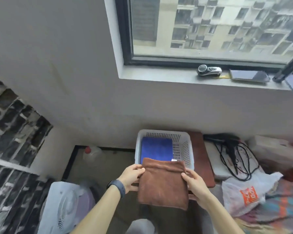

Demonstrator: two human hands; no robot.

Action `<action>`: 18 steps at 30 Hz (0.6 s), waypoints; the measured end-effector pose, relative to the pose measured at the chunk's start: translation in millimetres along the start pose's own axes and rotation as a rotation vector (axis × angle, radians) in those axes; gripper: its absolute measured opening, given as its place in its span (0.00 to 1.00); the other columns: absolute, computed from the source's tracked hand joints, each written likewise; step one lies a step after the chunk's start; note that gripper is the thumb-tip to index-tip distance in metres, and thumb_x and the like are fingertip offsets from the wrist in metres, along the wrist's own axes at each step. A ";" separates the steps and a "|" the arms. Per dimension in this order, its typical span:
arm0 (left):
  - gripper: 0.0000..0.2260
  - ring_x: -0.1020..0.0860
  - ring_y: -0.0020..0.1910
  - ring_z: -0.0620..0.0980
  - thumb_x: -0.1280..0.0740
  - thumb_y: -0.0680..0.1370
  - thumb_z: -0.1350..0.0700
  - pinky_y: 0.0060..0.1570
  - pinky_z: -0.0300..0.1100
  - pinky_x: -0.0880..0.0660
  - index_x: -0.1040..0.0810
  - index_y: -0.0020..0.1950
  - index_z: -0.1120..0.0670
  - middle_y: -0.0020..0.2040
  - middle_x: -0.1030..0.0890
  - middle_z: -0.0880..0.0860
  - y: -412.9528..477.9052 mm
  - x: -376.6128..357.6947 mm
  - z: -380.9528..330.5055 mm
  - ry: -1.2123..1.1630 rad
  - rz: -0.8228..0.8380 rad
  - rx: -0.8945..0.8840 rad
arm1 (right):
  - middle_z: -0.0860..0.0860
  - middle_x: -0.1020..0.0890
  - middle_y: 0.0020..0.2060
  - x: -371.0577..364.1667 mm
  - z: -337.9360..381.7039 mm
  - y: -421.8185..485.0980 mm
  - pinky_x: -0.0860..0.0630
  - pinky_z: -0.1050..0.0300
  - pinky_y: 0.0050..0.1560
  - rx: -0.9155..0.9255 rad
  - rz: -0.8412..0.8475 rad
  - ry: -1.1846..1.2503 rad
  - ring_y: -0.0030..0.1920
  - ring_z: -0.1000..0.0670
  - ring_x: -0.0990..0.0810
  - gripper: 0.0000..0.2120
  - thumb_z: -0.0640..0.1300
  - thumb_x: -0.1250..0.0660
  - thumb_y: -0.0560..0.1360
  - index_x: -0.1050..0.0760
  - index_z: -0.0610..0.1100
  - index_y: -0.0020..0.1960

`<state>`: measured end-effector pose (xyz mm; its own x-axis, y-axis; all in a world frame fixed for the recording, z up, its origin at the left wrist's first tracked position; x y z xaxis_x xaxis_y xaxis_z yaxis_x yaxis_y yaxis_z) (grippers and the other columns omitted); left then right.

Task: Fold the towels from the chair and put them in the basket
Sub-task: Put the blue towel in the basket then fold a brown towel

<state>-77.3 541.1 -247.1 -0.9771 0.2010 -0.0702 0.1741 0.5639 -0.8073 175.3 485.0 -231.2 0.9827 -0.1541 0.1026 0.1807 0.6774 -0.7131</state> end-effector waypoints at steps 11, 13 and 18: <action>0.05 0.17 0.46 0.53 0.33 0.78 0.53 0.51 0.57 0.19 0.20 0.53 0.46 0.47 0.15 0.53 114.2 12.9 -66.2 0.122 -0.210 -0.044 | 0.51 0.22 0.58 -13.2 37.1 140.2 0.18 0.49 0.48 -0.023 0.018 -0.094 0.56 0.49 0.20 0.15 0.49 0.41 0.84 0.34 0.59 0.70; 0.05 0.17 0.50 0.54 0.31 0.76 0.51 0.55 0.60 0.21 0.19 0.51 0.44 0.49 0.15 0.54 142.6 24.1 -67.9 0.171 -0.241 -0.058 | 0.53 0.22 0.56 -16.8 44.6 166.1 0.18 0.49 0.46 -0.021 0.020 -0.114 0.55 0.50 0.20 0.16 0.50 0.42 0.84 0.35 0.60 0.70; 0.11 0.21 0.51 0.50 0.34 0.78 0.49 0.59 0.45 0.25 0.22 0.59 0.49 0.49 0.19 0.48 168.5 25.4 -91.5 0.452 -0.307 -0.102 | 0.50 0.20 0.58 -23.9 47.9 213.9 0.19 0.43 0.57 -0.036 -0.002 -0.175 0.57 0.47 0.19 0.18 0.53 0.41 0.83 0.35 0.60 0.72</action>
<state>-61.6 714.5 -331.3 -0.8389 0.3264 0.4354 -0.0770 0.7209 -0.6888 192.4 668.0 -352.9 0.9750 -0.0258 0.2208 0.1842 0.6502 -0.7371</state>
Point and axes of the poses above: each hand's wrist, its own y-axis towards the middle knuckle, its own x-axis out of the back of the hand, z = x × y, the point moved 5 cm from there along y, towards the middle knuckle
